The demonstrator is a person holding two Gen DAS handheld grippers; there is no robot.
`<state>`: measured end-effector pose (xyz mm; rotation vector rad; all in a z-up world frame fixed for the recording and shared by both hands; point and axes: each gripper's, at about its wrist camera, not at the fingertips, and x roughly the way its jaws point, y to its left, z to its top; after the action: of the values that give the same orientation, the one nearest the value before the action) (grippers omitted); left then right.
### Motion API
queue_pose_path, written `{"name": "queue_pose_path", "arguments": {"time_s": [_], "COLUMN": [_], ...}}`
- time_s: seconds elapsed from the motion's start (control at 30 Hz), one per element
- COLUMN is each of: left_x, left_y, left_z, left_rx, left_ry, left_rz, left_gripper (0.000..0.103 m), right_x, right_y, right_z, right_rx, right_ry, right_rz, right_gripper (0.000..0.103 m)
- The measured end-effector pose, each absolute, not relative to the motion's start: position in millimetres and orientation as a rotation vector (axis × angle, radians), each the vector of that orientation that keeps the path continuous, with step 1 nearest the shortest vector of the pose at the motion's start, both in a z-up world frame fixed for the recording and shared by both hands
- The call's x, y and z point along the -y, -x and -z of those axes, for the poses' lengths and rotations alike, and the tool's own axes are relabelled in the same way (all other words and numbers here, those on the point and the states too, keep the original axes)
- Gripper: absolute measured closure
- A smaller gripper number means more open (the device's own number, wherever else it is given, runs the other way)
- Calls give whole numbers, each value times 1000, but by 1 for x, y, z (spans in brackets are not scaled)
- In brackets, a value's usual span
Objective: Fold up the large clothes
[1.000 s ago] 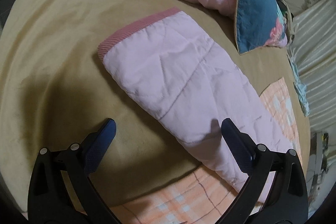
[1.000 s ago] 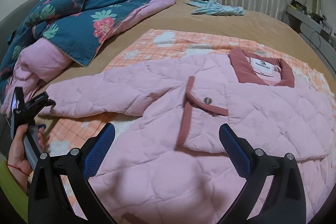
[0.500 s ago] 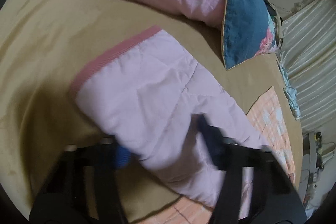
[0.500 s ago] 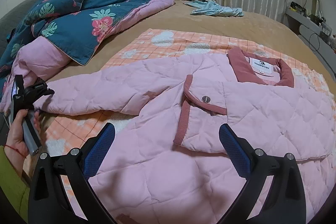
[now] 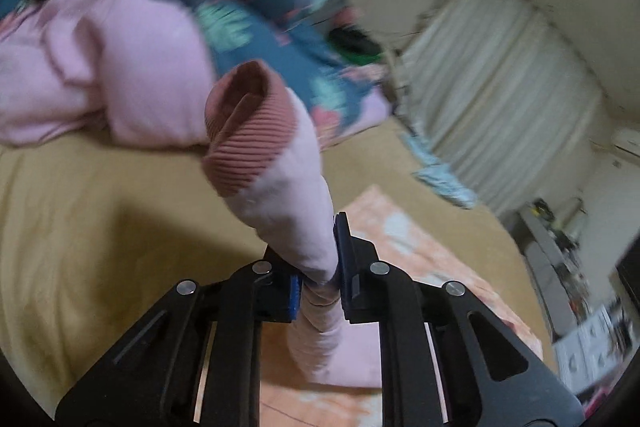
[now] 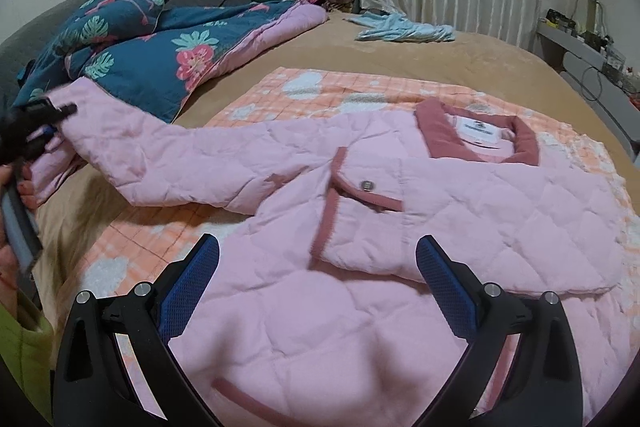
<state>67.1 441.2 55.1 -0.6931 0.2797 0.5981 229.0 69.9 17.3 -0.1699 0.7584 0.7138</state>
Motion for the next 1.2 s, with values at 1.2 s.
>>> {"name": "queue_pose_path", "arguments": {"time_s": [1.2], "left_x": [-199], "left_y": [-163], "left_z": [-192], "left_rx": [-296], "left_ry": [351], "left_rz": [-220], "left_gripper": [99], "right_x": [155], "right_y": [-243], "right_z": [-84], "right_rx": [-601], "right_ry": [-10], "right_rz": [-528], "right_gripper": [5]}}
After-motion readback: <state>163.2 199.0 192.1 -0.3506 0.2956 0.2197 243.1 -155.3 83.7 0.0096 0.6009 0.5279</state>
